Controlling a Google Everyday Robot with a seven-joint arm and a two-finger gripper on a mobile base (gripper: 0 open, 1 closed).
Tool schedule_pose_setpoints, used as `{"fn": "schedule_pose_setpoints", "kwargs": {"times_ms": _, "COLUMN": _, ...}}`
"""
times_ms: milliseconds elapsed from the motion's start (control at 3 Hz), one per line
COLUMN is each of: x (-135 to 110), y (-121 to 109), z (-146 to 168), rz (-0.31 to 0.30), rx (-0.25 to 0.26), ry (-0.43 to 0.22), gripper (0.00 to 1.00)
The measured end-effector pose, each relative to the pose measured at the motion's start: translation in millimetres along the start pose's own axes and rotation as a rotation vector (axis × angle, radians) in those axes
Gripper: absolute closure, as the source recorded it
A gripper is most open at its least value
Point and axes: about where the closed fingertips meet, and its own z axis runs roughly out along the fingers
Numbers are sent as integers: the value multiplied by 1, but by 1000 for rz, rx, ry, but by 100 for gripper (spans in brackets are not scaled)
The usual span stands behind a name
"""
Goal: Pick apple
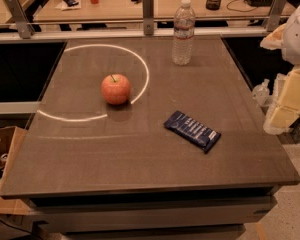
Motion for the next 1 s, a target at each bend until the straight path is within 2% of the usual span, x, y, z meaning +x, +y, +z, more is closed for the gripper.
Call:
{"fn": "schedule_pose_setpoints", "kwargs": {"times_ms": 333, "x": 0, "y": 0, "z": 0, "rz": 0, "rx": 0, "ry": 0, "gripper": 0}}
{"fn": "schedule_pose_setpoints", "kwargs": {"times_ms": 667, "x": -6, "y": 2, "z": 7, "rz": 67, "rx": 5, "ry": -32, "gripper": 0}}
{"fn": "schedule_pose_setpoints", "kwargs": {"times_ms": 1000, "x": -23, "y": 7, "z": 19, "rz": 135, "rx": 10, "ry": -139, "gripper": 0}}
